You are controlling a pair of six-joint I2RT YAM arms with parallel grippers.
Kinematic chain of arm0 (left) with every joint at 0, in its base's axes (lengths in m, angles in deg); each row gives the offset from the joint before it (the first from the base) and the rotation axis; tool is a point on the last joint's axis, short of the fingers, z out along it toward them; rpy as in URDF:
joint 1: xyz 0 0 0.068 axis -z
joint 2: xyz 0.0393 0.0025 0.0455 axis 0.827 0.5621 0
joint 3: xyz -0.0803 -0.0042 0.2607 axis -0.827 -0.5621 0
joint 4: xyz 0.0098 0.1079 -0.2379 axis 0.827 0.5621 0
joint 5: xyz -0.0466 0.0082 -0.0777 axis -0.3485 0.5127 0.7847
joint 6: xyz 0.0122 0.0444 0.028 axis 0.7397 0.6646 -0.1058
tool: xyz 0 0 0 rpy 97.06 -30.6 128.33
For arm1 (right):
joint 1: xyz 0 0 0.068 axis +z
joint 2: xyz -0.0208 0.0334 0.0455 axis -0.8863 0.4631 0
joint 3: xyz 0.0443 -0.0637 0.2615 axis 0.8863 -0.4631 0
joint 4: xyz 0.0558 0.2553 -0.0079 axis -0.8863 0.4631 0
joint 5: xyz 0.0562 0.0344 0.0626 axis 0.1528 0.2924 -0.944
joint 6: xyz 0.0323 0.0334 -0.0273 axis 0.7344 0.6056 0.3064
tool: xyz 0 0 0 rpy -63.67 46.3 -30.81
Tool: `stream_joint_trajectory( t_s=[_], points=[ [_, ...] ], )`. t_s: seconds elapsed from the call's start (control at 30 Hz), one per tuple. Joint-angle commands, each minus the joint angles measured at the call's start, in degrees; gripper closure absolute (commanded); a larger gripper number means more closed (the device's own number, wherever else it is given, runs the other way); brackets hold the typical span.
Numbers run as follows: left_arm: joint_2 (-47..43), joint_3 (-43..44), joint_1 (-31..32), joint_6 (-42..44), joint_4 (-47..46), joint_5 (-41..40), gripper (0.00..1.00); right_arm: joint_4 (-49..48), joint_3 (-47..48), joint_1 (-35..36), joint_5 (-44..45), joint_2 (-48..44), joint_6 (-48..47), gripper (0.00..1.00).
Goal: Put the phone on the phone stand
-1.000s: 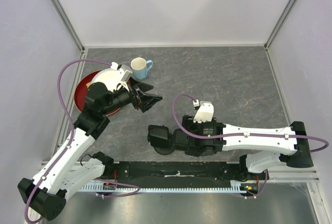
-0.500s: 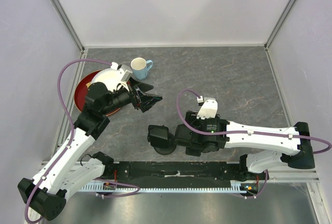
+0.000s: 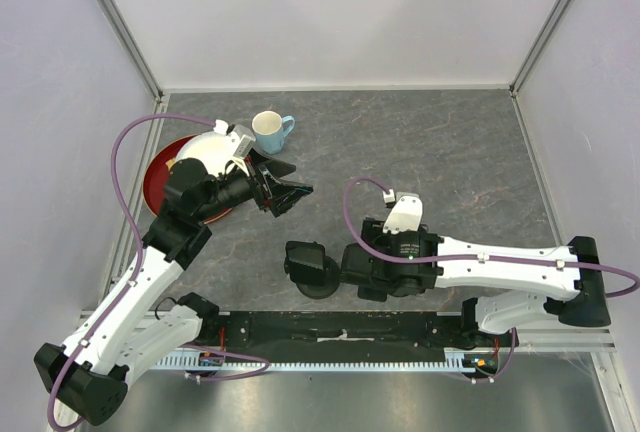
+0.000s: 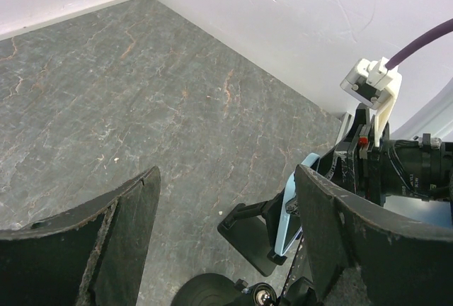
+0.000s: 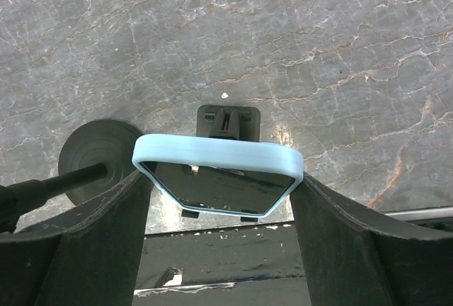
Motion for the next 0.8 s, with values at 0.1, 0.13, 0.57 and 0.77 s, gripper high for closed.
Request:
stream_joint_trajectory(
  t_s=[0.1, 0.13, 0.57, 0.77],
  points=[
    [-0.2, 2.3, 0.5, 1.7, -0.4, 0.1, 0.18, -2.0, -2.5, -0.1, 0.8, -2.8, -0.2, 1.00],
    [-0.1, 2.3, 0.5, 1.7, -0.4, 0.0, 0.18, -2.5, -2.5, -0.1, 0.8, -2.8, -0.3, 1.00],
    [-0.2, 2.3, 0.6, 1.7, -0.3, 0.0, 0.18, -4.3, -0.5, -0.2, 1.4, -1.4, -0.8, 1.00],
    [-0.1, 2.3, 0.7, 1.7, -0.3, 0.1, 0.18, -5.1, -0.7, -0.1, 0.7, -0.5, -0.7, 1.00]
  ],
)
